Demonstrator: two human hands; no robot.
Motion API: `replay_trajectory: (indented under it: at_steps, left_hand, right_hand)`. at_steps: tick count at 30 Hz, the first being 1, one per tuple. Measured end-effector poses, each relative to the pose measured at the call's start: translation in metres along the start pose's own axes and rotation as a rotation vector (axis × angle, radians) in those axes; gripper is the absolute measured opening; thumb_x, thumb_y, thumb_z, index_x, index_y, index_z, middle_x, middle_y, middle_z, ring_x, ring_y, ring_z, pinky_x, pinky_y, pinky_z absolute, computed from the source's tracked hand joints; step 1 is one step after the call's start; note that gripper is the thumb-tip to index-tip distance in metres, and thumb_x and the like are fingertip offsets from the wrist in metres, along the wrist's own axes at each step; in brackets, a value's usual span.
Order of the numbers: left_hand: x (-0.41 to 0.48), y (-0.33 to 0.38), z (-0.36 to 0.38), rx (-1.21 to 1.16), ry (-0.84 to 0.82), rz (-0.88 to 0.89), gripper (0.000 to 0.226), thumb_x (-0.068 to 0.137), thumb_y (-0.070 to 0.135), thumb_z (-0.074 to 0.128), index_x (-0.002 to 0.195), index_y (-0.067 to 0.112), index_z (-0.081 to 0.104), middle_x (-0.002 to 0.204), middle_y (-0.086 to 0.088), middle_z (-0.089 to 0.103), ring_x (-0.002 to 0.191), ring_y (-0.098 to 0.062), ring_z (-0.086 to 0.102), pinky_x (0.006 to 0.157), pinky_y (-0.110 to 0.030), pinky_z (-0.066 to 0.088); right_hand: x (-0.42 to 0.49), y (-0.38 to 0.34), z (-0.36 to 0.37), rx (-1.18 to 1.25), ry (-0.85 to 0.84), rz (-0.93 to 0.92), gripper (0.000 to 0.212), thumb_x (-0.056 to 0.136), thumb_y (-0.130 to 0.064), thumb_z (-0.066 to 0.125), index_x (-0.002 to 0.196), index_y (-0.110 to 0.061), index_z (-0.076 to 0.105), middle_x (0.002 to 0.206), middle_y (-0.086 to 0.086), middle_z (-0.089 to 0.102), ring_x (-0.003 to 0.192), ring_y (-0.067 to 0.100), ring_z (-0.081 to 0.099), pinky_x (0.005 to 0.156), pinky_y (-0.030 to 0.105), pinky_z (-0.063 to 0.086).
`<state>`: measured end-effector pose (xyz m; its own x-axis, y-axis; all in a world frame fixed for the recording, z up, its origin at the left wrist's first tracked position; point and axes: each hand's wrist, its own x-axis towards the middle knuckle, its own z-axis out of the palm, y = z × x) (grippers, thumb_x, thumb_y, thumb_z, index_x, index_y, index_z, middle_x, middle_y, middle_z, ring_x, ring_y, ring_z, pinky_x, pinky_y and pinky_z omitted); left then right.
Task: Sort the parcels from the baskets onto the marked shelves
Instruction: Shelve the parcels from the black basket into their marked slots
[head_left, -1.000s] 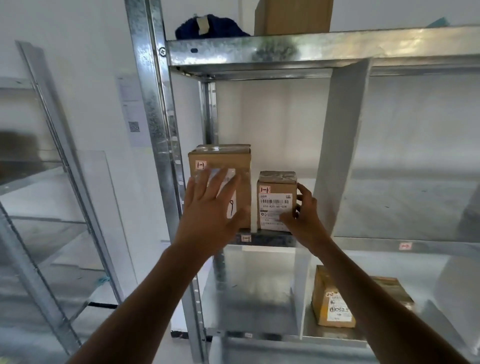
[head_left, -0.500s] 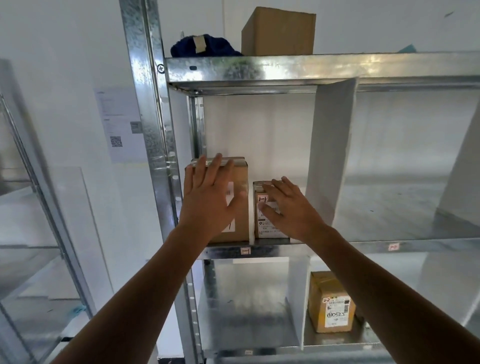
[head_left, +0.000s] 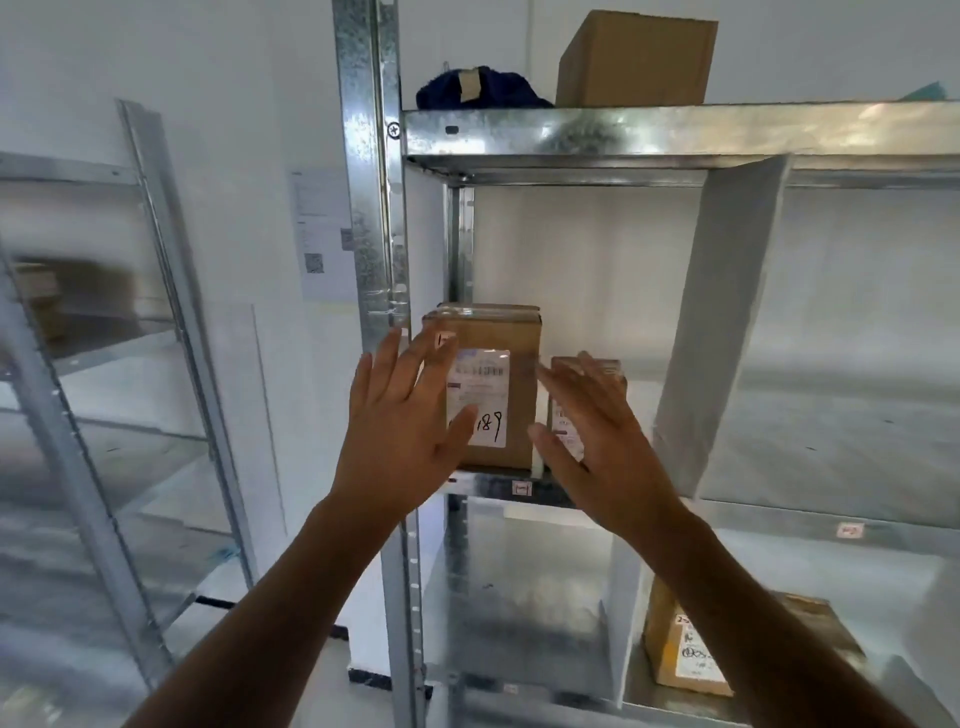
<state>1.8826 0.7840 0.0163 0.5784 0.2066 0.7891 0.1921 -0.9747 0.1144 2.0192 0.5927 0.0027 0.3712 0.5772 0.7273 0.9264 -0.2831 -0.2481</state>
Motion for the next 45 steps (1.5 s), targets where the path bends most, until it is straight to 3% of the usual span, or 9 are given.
replay_trajectory:
  at_steps: [4,7,10,15,20,25,29,35,45]
  left_hand:
    - [-0.075,-0.001,-0.019,0.102,-0.047,-0.234,0.074,0.096,0.07,0.028,0.159,0.031,0.028,0.17,0.002,0.018,0.159,-0.025,0.001,0.126,-0.057,0.007]
    - [-0.144,0.001,-0.03,0.202,-0.12,-0.411,0.073,0.096,0.07,0.034,0.159,0.032,0.032,0.17,0.004,0.018,0.159,-0.025,-0.002,0.126,-0.058,0.006]
    - [-0.22,0.014,-0.049,0.266,-0.183,-0.604,0.071,0.095,0.067,0.042,0.157,0.033,0.037,0.17,0.005,0.021,0.158,-0.029,0.004,0.126,-0.057,0.006]
    - [-0.355,0.051,-0.108,0.38,-0.261,-0.93,0.078,0.09,0.072,0.032,0.156,0.032,0.04,0.17,0.002,0.02,0.158,-0.032,0.007,0.124,-0.056,0.007]
    - [-0.469,0.095,-0.17,0.51,-0.285,-1.223,0.076,0.092,0.072,0.036,0.156,0.031,0.04,0.169,0.002,0.022,0.157,-0.03,0.009,0.126,-0.054,0.007]
    - [-0.564,0.137,-0.231,0.581,-0.248,-1.41,0.067,0.098,0.061,0.051,0.157,0.034,0.036,0.169,0.002,0.021,0.158,-0.029,0.005,0.126,-0.053,0.003]
    - [-0.636,0.166,-0.296,0.637,-0.201,-1.555,0.067,0.099,0.063,0.042,0.158,0.034,0.03,0.171,0.004,0.013,0.159,-0.026,-0.005,0.127,-0.053,-0.001]
    - [-0.733,0.192,-0.411,0.724,-0.088,-1.711,0.068,0.099,0.065,0.04,0.158,0.034,0.031,0.171,0.002,0.015,0.159,-0.028,-0.003,0.127,-0.052,-0.002]
    - [-0.82,0.175,-0.539,0.832,0.019,-1.791,0.071,0.096,0.074,0.023,0.157,0.038,0.026,0.171,0.003,0.016,0.159,-0.028,-0.002,0.126,-0.052,-0.002]
  right_hand:
    - [-0.025,-0.021,0.031,0.092,-0.151,-0.098,0.067,0.105,-0.065,0.03,0.16,-0.028,0.035,0.17,-0.004,0.027,0.161,0.021,0.014,0.128,0.057,0.019]
    - [-0.052,-0.037,0.064,0.125,-0.266,-0.195,0.069,0.103,-0.066,0.029,0.161,-0.028,0.034,0.171,-0.001,0.026,0.161,0.023,0.01,0.129,0.058,0.015]
    - [-0.092,-0.06,0.098,0.214,-0.44,-0.234,0.071,0.1,-0.067,0.028,0.162,-0.031,0.032,0.171,0.001,0.025,0.161,0.021,0.005,0.13,0.052,0.002]
    - [-0.181,-0.137,0.136,0.408,-0.659,-0.344,0.07,0.097,-0.059,0.039,0.155,-0.021,0.047,0.162,0.01,0.043,0.156,0.034,0.028,0.124,0.063,0.022]
    - [-0.272,-0.224,0.151,0.471,-0.879,-0.505,0.067,0.103,-0.054,0.048,0.162,-0.027,0.032,0.169,0.008,0.03,0.16,0.03,0.016,0.128,0.054,0.009]
    - [-0.344,-0.313,0.142,0.511,-0.991,-0.661,0.065,0.104,-0.053,0.047,0.162,-0.027,0.032,0.169,0.01,0.03,0.159,0.032,0.015,0.129,0.053,0.008]
    - [-0.4,-0.392,0.132,0.543,-1.058,-0.796,0.065,0.105,-0.056,0.043,0.163,-0.03,0.03,0.17,0.007,0.028,0.16,0.03,0.013,0.129,0.054,0.011]
    - [-0.477,-0.523,0.108,0.586,-1.131,-0.867,0.068,0.104,-0.06,0.034,0.165,-0.034,0.021,0.173,0.004,0.019,0.161,0.024,0.002,0.129,0.045,-0.003]
    - [-0.526,-0.688,0.091,0.709,-1.174,-0.987,0.067,0.103,-0.06,0.034,0.164,-0.033,0.025,0.173,0.003,0.021,0.161,0.02,0.0,0.131,0.05,0.005]
